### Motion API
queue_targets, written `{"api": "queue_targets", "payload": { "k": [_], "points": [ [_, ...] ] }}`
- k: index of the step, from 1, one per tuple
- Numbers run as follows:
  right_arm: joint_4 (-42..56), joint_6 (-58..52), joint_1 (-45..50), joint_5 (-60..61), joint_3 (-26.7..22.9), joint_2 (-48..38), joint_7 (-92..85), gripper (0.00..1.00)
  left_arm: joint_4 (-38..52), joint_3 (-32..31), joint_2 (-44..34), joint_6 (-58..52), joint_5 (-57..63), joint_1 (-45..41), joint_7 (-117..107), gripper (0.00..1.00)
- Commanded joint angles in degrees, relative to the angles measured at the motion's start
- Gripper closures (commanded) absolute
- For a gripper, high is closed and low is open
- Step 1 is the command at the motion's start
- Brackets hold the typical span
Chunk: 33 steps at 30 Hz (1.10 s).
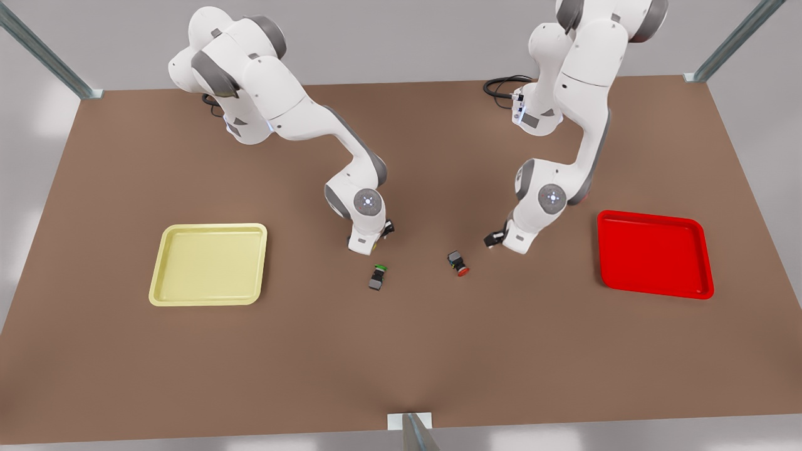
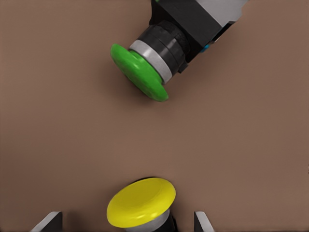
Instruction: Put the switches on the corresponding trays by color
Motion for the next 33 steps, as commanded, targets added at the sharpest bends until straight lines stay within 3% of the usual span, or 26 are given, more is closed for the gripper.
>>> {"api": "queue_targets", "payload": {
  "k": [1, 7, 10, 12, 20, 33],
  "points": [
    [0.0, 0.0, 0.0, 0.0, -0.1, 0.0, 0.0, 0.00, -0.5, -0.2, -0.5, 0.0, -0.2, 0.0, 0.0, 0.00],
    [0.0, 0.0, -0.1, 0.0, -0.1, -0.1, -0.1, 0.00, 0.0, -5.3, -0.2, 0.1, -0.5, -0.3, -2.7, 0.00],
    [0.0, -0.1, -0.1, 0.0, -0.1, -0.1, -0.1, 0.11, 2.3, -5.6, 1.1, 0.1, -0.5, -1.7, -2.7, 0.00],
    [0.0, -0.1, -0.1, 0.0, -0.3, -0.1, -0.1, 0.27, 3.8, -5.5, 1.6, -0.2, -0.5, -2.1, -2.8, 0.00],
    [0.2, -0.4, -0.1, 0.0, -0.4, -0.1, -0.4, 0.44, 8.2, -5.3, 4.4, -0.5, -0.3, -1.4, -2.0, 0.00],
    [0.2, -0.9, -0.3, 0.0, -0.4, -0.7, -0.9, 0.48, 9.8, -5.1, 6.1, 0.4, 0.2, 0.2, -0.9, 0.00]
  ]
}}
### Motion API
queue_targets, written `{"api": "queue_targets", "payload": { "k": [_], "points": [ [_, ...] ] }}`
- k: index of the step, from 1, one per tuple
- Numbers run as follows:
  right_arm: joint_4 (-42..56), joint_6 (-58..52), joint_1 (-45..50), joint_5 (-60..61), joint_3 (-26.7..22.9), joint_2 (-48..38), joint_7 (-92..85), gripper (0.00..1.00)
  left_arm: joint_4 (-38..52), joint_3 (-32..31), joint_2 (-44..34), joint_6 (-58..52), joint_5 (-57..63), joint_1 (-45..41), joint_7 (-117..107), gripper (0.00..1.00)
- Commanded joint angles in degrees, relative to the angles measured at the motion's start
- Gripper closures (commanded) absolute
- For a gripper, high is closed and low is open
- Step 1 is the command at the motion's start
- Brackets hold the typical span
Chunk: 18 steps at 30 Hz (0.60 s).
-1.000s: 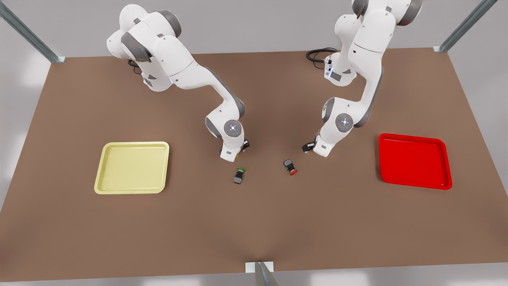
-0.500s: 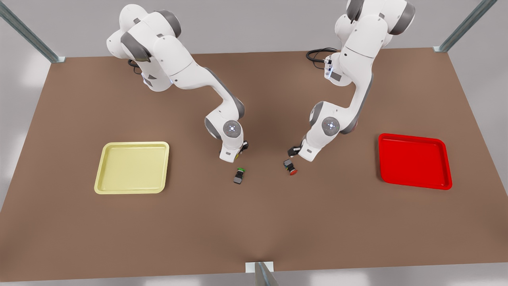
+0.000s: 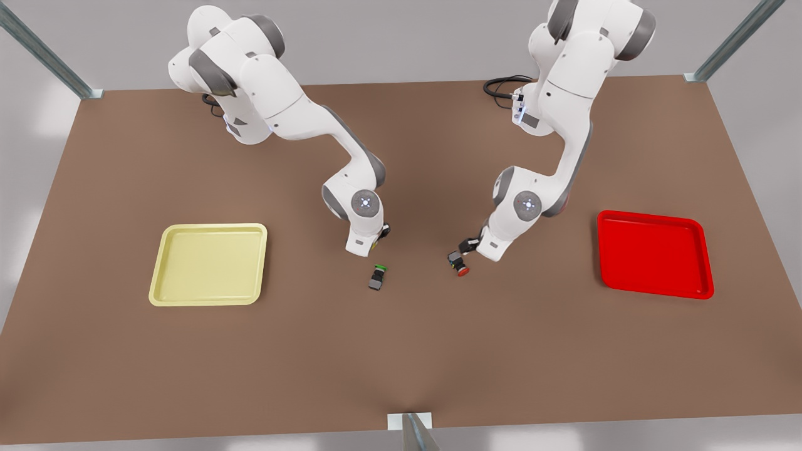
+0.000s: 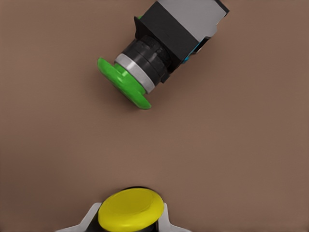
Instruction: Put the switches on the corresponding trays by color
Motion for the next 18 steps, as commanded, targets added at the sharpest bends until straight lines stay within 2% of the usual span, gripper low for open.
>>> {"api": "queue_targets", "payload": {
  "k": [1, 5, 8, 11, 18],
  "points": [
    [0.0, 0.1, 0.0, 0.0, 0.0, 0.1, 0.0, 0.48, -0.1, -0.1, 0.0, 0.1, 0.1, 0.0, 0.0, 0.00],
    [0.0, 0.2, 0.0, 0.0, 0.0, 0.4, -0.1, 0.48, -2.0, -0.1, -0.4, 1.9, -0.1, 0.1, -0.1, 0.00],
    [0.0, 0.2, -0.1, 0.0, -0.1, 0.5, 0.0, 0.52, -3.2, -0.2, -1.8, 1.9, -0.5, 0.1, -3.2, 0.00],
    [0.0, 0.1, -0.1, 0.0, -0.1, 0.3, 0.0, 0.52, -4.6, -0.1, -3.1, 1.9, -0.8, 0.1, -11.1, 0.00],
    [0.0, 0.1, -0.1, 0.0, -0.1, 0.1, 0.0, 0.53, -4.5, -0.2, -2.3, 1.1, -3.7, -0.6, -11.2, 0.01]
  ]
}}
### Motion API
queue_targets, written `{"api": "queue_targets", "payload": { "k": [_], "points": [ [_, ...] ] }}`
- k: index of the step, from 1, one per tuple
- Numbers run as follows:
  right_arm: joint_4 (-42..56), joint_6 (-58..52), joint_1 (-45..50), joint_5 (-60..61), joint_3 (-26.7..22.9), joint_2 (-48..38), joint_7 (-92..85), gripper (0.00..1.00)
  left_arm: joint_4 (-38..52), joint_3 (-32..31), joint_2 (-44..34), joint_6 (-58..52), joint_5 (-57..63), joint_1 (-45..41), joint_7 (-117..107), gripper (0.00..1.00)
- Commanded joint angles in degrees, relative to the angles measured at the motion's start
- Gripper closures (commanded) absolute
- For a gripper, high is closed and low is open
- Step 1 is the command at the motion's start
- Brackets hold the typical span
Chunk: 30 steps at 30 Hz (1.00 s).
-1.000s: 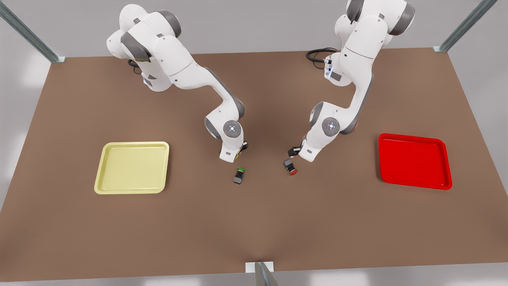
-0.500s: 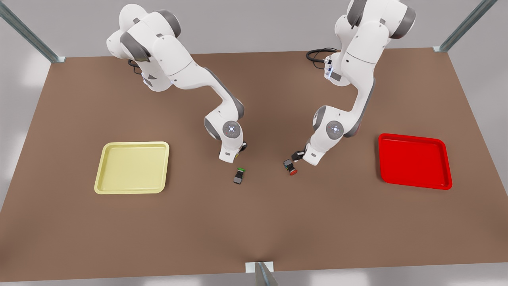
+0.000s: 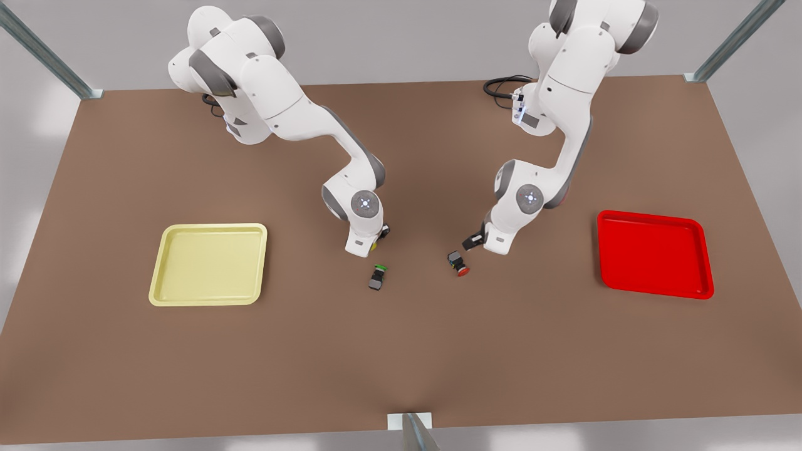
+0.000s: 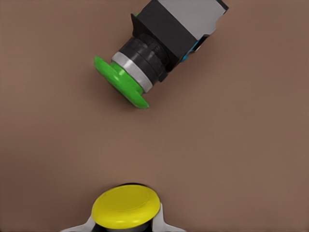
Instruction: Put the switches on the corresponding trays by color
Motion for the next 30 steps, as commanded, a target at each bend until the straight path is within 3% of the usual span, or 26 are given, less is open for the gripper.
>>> {"api": "queue_targets", "payload": {
  "k": [1, 6, 22, 28, 30],
  "points": [
    [0.0, 0.0, 0.0, 0.0, 0.0, 0.1, 0.0, 0.53, 0.0, 0.0, 0.3, 0.2, -0.7, -0.1, 0.0, 0.01],
    [0.0, 0.0, 0.0, 0.0, 0.0, 0.3, -0.1, 0.57, 0.0, -0.2, 0.7, 0.9, -1.4, -1.9, 0.0, 0.01],
    [-0.4, -2.8, -1.3, 0.0, 0.0, -3.4, 0.3, 0.57, 2.8, -0.2, 2.5, 1.2, -1.6, -4.2, 0.1, 0.00],
    [-1.4, -5.8, -13.0, -0.2, -2.4, -7.7, -0.4, 0.57, 3.8, -0.1, 3.5, 2.7, -2.3, -5.1, 0.1, 0.00],
    [-1.3, -6.6, -20.5, -0.2, -4.6, -8.3, -11.8, 0.57, 5.3, -0.1, 4.5, 2.8, -2.4, -5.9, 0.0, 0.00]
  ]
}}
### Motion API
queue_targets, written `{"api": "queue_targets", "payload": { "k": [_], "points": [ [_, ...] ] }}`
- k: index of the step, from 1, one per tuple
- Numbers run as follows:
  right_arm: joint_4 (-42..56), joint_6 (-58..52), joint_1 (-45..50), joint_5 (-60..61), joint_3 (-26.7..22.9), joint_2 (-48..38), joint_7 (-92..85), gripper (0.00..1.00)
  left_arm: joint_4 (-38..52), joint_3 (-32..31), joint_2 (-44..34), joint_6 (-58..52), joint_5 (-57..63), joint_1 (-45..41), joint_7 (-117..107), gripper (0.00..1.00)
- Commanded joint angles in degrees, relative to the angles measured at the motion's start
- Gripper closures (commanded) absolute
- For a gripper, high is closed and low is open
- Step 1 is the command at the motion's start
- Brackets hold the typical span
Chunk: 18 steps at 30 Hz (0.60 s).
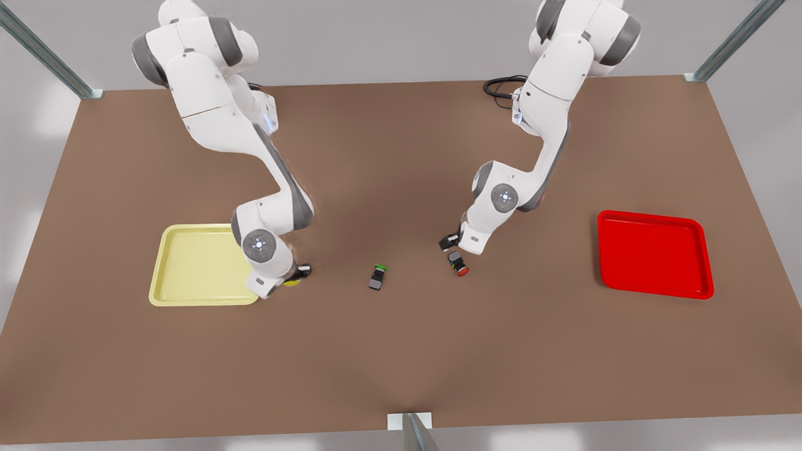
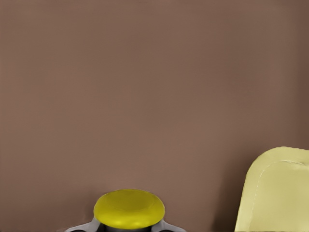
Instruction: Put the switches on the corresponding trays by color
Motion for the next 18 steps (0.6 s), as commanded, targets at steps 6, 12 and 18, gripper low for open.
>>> {"api": "queue_targets", "payload": {
  "k": [6, 12, 18],
  "points": [
    [-9.8, -6.1, -2.7, -6.6, -7.2, -7.3, -15.2, 0.56, 0.2, 0.4, -0.2, 0.3, -0.1, 1.0, 0.4, 0.00],
    [-9.4, -6.3, -2.6, -6.6, -7.9, -5.7, -15.2, 0.00, 0.2, 0.8, 0.3, 0.4, -0.1, 1.4, 1.0, 0.00],
    [-4.7, -13.4, -2.4, -6.6, -7.8, -9.1, -15.2, 0.00, 0.2, 0.9, 0.3, 0.4, 0.3, 2.3, 1.1, 0.00]
  ]
}}
